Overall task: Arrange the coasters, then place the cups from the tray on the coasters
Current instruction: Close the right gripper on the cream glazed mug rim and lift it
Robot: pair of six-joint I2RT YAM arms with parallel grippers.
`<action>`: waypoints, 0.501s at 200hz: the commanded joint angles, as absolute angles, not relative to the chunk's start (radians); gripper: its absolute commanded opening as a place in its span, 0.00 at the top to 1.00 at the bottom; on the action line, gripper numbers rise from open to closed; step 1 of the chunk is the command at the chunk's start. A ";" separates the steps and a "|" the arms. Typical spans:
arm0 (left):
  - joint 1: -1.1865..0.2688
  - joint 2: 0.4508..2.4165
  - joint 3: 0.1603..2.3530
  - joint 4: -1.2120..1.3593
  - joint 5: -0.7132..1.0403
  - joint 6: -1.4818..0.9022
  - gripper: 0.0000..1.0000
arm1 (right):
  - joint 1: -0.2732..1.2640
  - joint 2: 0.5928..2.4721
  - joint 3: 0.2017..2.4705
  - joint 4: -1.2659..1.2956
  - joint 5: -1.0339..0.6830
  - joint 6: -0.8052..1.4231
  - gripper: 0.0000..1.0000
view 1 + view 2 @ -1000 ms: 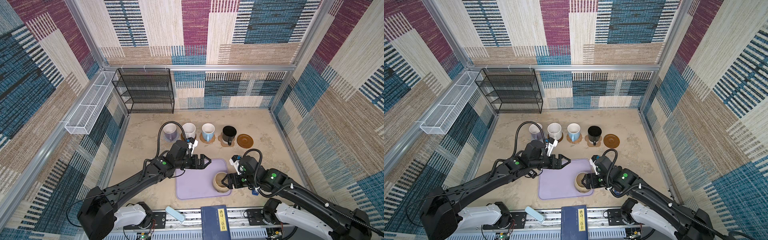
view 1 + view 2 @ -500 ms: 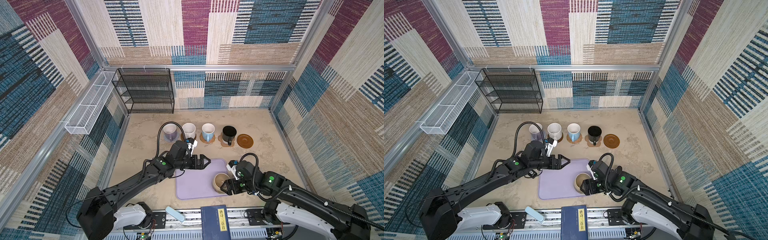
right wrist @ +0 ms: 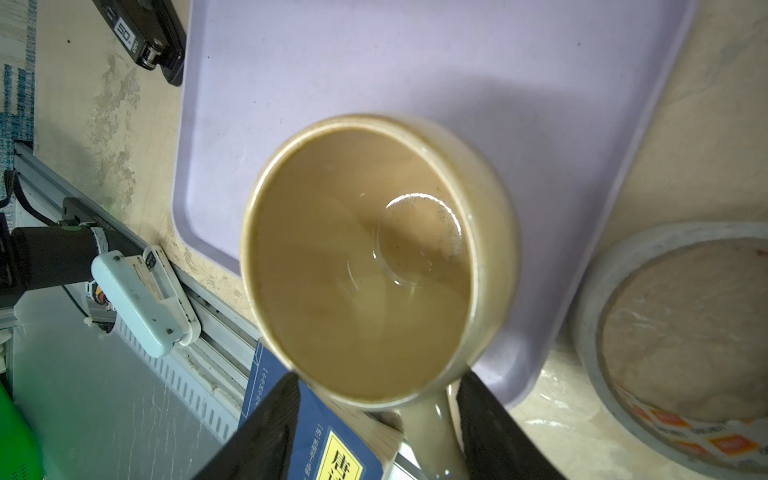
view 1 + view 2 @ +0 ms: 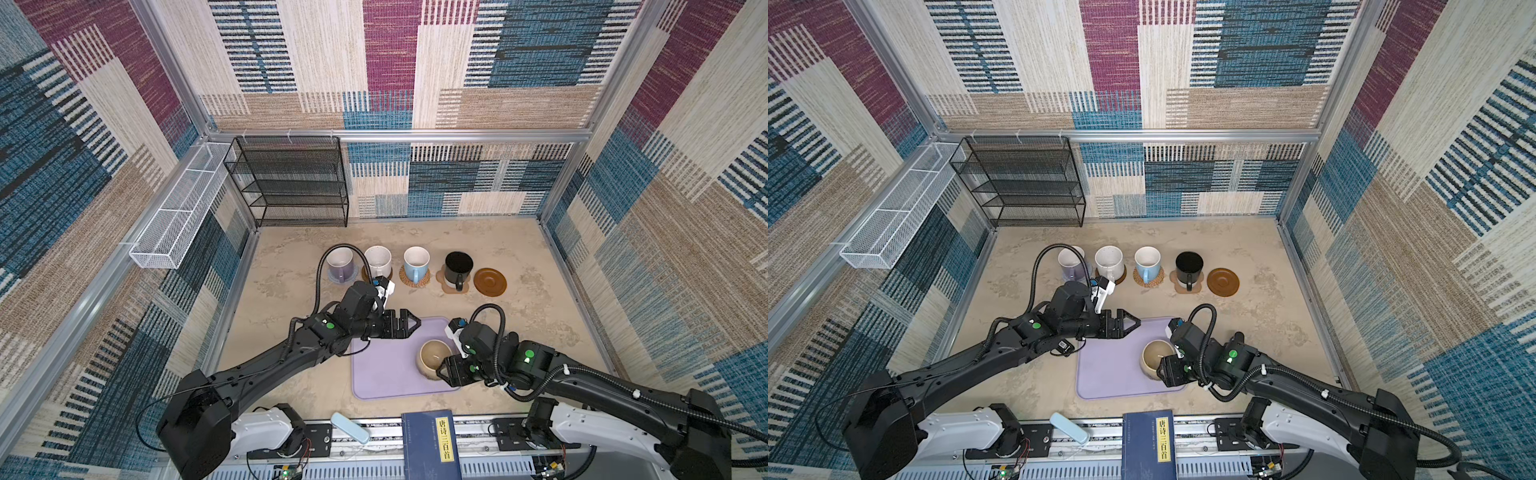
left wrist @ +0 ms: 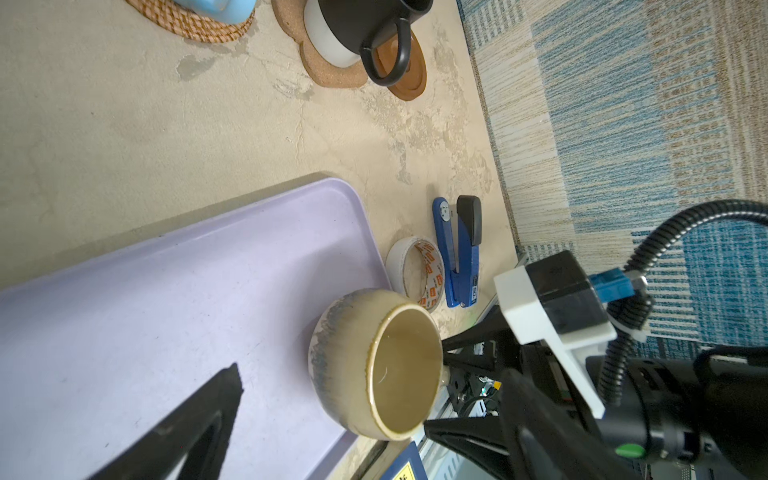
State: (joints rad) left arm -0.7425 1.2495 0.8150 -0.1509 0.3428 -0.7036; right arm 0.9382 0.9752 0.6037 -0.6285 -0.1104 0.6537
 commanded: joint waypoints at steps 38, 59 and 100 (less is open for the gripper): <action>-0.741 1.241 0.819 -0.155 0.322 -0.685 0.01 | 0.954 1.031 0.612 -0.576 -0.037 0.687 0.55; -0.740 1.236 0.812 -0.152 0.314 -0.686 0.01 | 0.956 1.031 0.612 -0.595 0.010 0.696 0.64; -0.735 1.214 0.763 -0.080 0.283 -0.754 0.01 | 0.997 1.132 0.631 -0.577 0.079 0.706 0.69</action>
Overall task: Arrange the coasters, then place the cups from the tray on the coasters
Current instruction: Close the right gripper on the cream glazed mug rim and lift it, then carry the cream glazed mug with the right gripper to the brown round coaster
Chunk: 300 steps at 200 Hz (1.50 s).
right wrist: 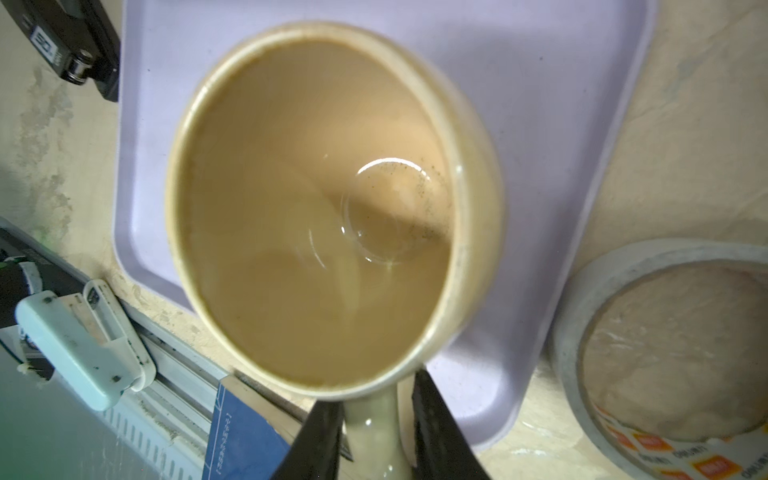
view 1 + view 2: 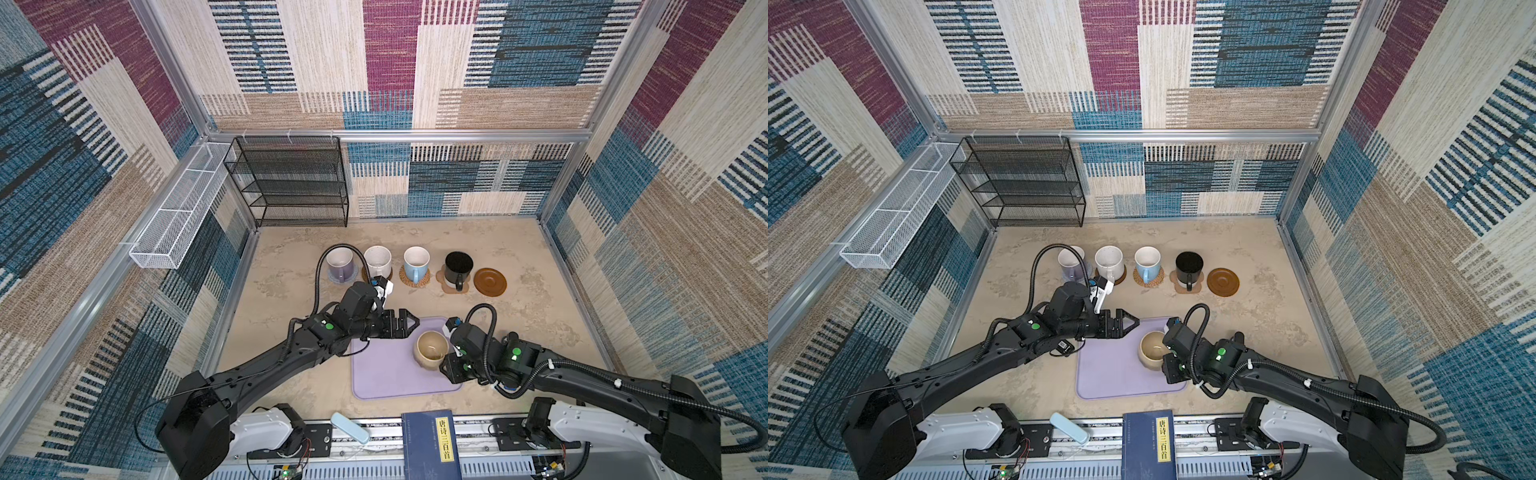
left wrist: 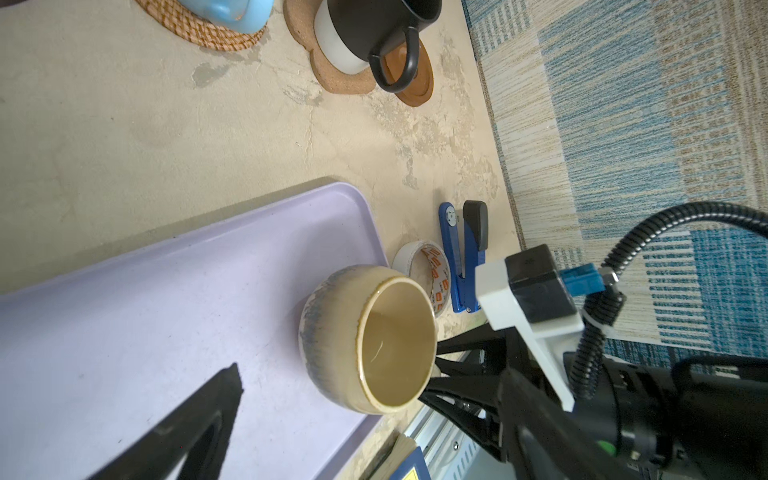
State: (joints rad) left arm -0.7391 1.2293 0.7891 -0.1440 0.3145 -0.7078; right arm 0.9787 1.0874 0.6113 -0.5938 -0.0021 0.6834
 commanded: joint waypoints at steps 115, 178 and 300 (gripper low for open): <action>-0.734 1.193 0.733 -0.002 0.303 -0.804 0.01 | 1.002 1.168 0.702 -0.551 0.143 0.662 1.00; -0.732 1.115 0.749 0.042 0.265 -0.810 0.01 | 0.994 1.114 0.773 -0.568 0.214 0.637 1.00; -0.732 1.230 1.020 -0.028 0.331 -0.744 0.00 | 0.586 1.149 1.097 -0.569 0.162 0.354 1.00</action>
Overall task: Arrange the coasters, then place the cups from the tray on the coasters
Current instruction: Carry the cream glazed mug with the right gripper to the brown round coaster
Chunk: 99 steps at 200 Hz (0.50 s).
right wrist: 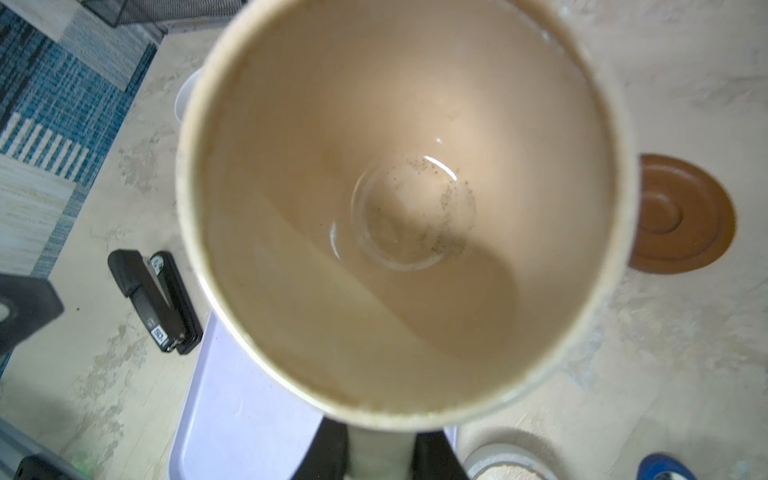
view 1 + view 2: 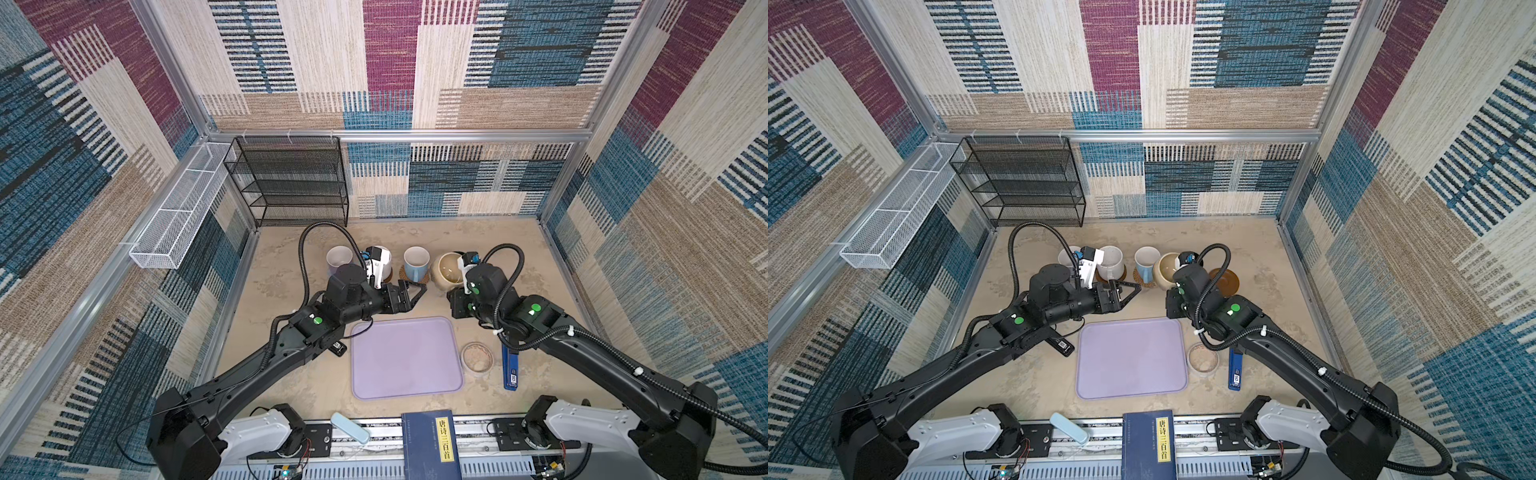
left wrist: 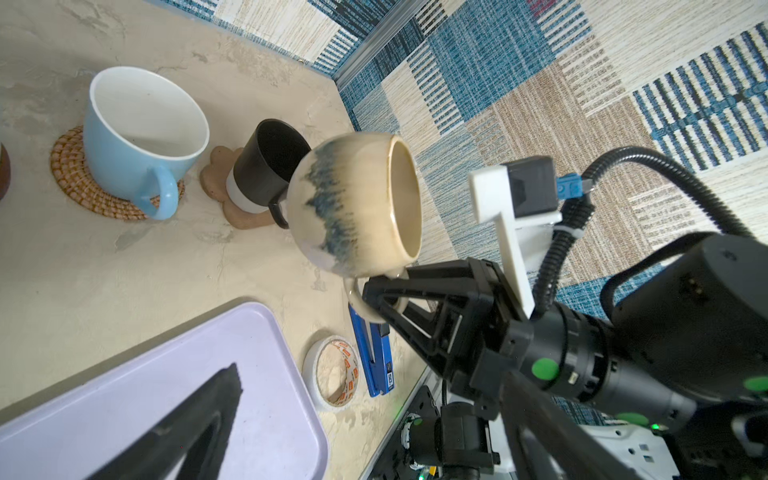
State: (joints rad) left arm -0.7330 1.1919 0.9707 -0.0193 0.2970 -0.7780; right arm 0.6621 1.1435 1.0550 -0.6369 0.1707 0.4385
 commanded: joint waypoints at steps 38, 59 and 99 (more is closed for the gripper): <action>-0.736 1.349 1.119 -0.036 0.360 -0.737 0.00 | 0.377 1.219 1.136 -0.548 0.085 0.288 1.00; -0.740 1.428 1.188 -0.053 0.371 -0.730 0.00 | 0.277 1.266 1.150 -0.529 0.041 0.266 1.00; -0.761 1.583 1.322 -0.079 0.409 -0.726 0.00 | 0.187 1.334 1.185 -0.546 0.070 0.242 1.00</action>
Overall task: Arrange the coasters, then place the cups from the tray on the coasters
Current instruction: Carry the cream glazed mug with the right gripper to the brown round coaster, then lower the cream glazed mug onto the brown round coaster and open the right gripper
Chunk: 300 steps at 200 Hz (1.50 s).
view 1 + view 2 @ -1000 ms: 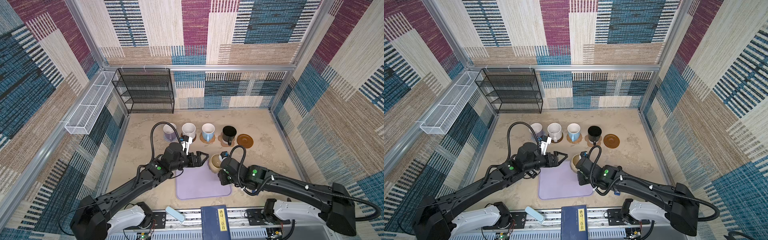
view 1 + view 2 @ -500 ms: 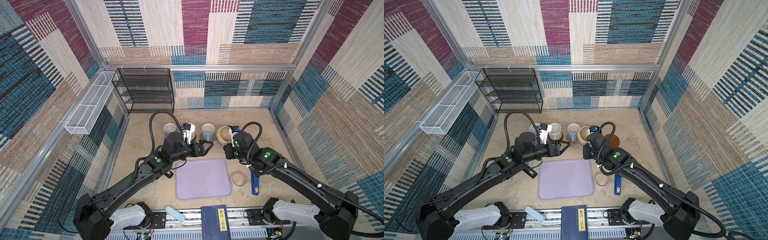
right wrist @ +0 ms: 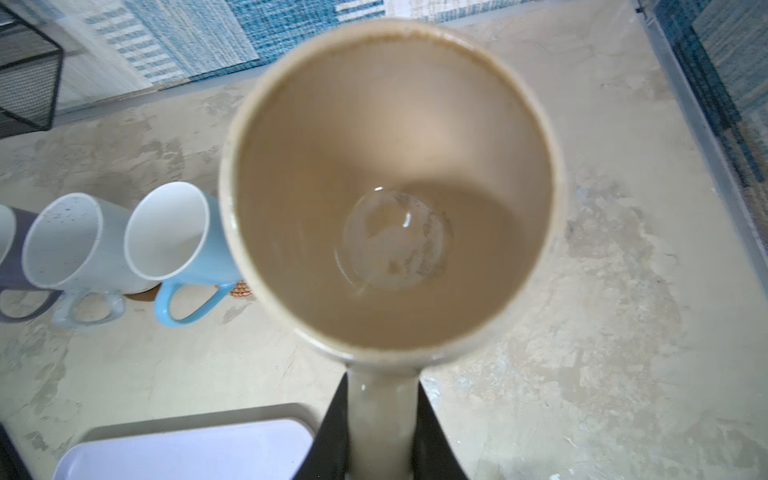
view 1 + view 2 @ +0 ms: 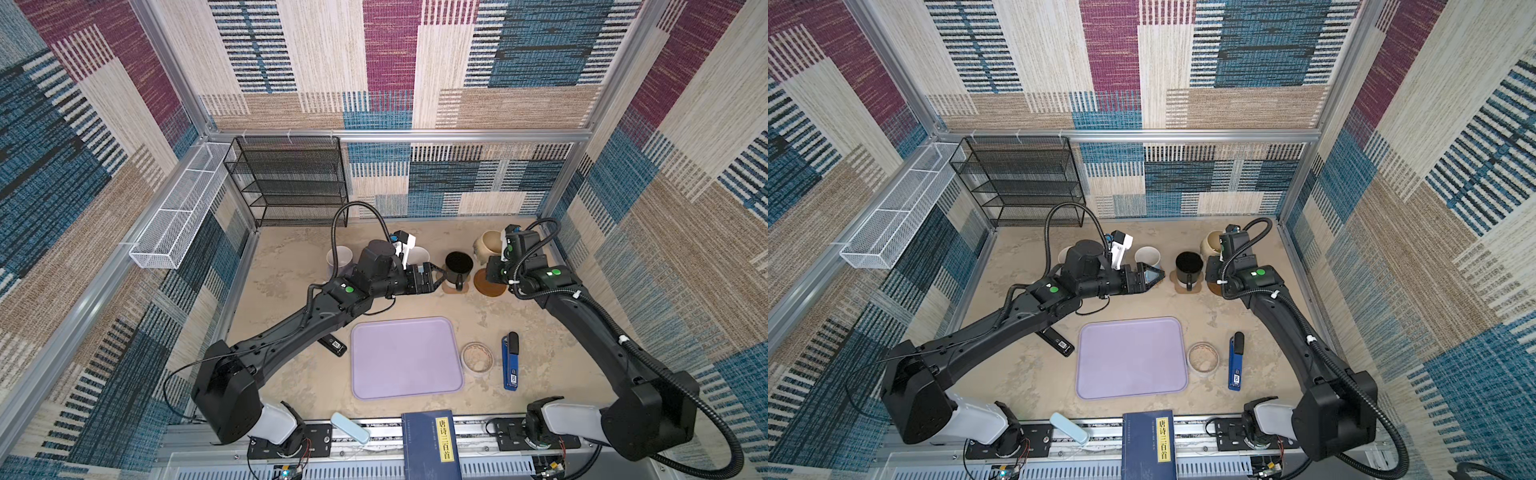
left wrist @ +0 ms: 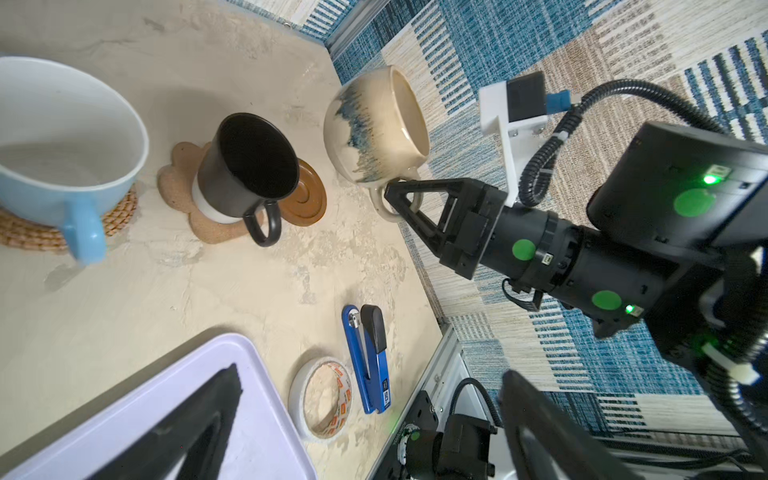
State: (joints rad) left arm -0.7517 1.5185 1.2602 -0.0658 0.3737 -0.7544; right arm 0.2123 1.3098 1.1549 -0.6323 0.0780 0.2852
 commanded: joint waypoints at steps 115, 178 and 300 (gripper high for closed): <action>-0.767 1.868 1.545 -0.110 0.442 -0.763 0.00 | 0.092 1.576 1.159 -0.523 0.090 0.117 1.00; -0.767 1.859 1.524 -0.095 0.446 -0.762 0.00 | 0.092 1.585 1.087 -0.497 0.100 0.116 1.00; -0.767 1.815 1.435 -0.018 0.443 -0.789 0.00 | 0.094 1.574 1.046 -0.517 0.105 0.120 0.99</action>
State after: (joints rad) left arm -0.7670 1.8286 1.4414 -0.0525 0.4255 -0.7723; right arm 0.0914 1.5658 1.0424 -0.5312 0.0914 0.1268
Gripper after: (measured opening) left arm 0.995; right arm 0.201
